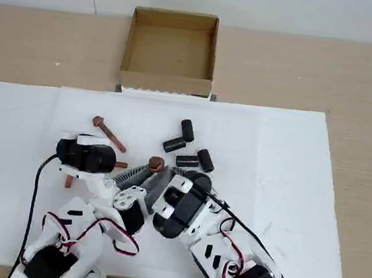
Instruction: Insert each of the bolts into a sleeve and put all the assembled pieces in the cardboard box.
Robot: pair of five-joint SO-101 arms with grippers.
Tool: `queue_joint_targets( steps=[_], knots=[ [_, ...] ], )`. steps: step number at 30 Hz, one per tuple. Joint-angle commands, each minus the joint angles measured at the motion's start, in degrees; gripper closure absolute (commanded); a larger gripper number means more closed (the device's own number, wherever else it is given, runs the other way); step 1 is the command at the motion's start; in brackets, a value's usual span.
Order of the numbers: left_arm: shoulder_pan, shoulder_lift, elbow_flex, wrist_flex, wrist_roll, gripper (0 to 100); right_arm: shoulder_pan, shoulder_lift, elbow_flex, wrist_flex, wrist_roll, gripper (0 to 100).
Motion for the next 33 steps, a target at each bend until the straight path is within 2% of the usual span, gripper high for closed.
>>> queue_joint_targets(
  steps=[1,11,16,21,24,27,29,33],
  knots=[
    [0.4,-0.4,-0.1,0.4,-2.2,75,-0.2,-0.7,-2.5,-2.0,0.5,99.5],
    [-0.4,-0.4,-1.5,0.0,-4.4,76,-0.1,-0.7,-2.4,-1.5,0.4,99.5],
    [-5.5,-0.4,-4.7,0.3,-7.5,76,2.5,-0.7,-2.4,-1.5,-0.4,99.5],
    [-10.1,-0.4,-6.9,0.0,-10.6,76,6.7,-0.7,-2.4,1.5,-10.0,99.5],
    [-11.5,-0.4,-7.8,0.1,-12.6,83,8.4,-0.5,-2.6,4.3,-14.3,99.5],
    [-14.2,-0.6,-7.9,0.3,-15.0,100,11.6,-0.5,-2.8,6.2,-19.7,99.5],
    [-16.8,-0.6,-7.7,0.4,-15.4,97,14.1,-0.5,-2.9,6.5,-21.7,99.5],
    [-21.2,-0.4,-6.3,2.5,-15.5,99,18.9,-0.2,-4.7,8.8,-22.4,99.5]
  ],
)
